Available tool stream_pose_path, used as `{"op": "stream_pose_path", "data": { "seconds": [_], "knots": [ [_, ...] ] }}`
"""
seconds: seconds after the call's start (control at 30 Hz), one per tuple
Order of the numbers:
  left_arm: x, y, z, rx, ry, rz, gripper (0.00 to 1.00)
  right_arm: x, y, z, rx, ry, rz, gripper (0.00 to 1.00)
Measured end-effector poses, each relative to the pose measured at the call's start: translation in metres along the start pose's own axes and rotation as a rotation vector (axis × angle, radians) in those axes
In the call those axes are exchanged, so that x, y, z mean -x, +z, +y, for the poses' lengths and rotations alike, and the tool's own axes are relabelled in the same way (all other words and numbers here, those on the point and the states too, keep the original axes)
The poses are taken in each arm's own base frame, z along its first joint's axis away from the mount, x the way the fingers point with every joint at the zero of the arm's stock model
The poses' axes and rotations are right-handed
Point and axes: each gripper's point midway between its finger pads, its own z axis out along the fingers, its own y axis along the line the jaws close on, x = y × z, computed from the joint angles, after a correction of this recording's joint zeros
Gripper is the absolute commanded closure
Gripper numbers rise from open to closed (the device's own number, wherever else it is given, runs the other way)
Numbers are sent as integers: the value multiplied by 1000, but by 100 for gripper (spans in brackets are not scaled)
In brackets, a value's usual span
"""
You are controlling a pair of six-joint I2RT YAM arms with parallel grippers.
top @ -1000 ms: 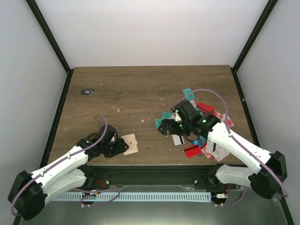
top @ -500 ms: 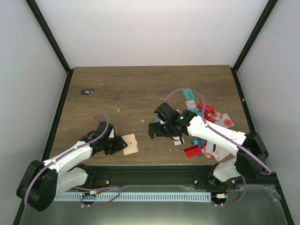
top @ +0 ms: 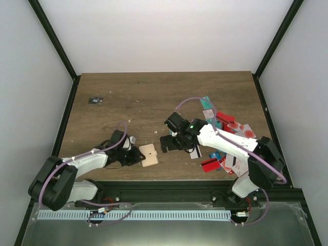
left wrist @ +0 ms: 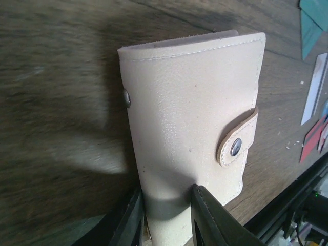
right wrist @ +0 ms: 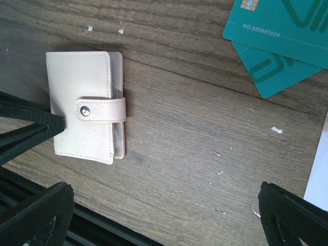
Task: Put the credit cards into the card holder
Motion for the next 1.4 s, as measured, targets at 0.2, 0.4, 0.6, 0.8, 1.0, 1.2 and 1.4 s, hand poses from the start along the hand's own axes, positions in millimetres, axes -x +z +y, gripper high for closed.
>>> {"op": "stream_pose_path", "data": {
  "seconds": [0.2,0.4,0.6,0.8,1.0,1.2,1.4],
  "knots": [
    [2,5,-6,-31,22,17,72,1,-1,1,-3,-15,2,0],
    [3,-1,-2,7,29,-7,74,-1,3,5,18,-7,23,8],
    [2,-1,1,14,30,-6,76,-9,25,9,4,4,94,10],
    [4,4,-3,-17,41,-4,84,-7,39,26,2,-24,115,12],
    [6,13,-6,-50,50,11,96,-9,44,24,-7,-24,130,14],
    [7,11,-9,-57,57,2,96,-11,46,25,-4,-26,143,16],
    [8,8,-10,-54,61,-9,96,-9,53,26,-18,-36,161,17]
  ]
}}
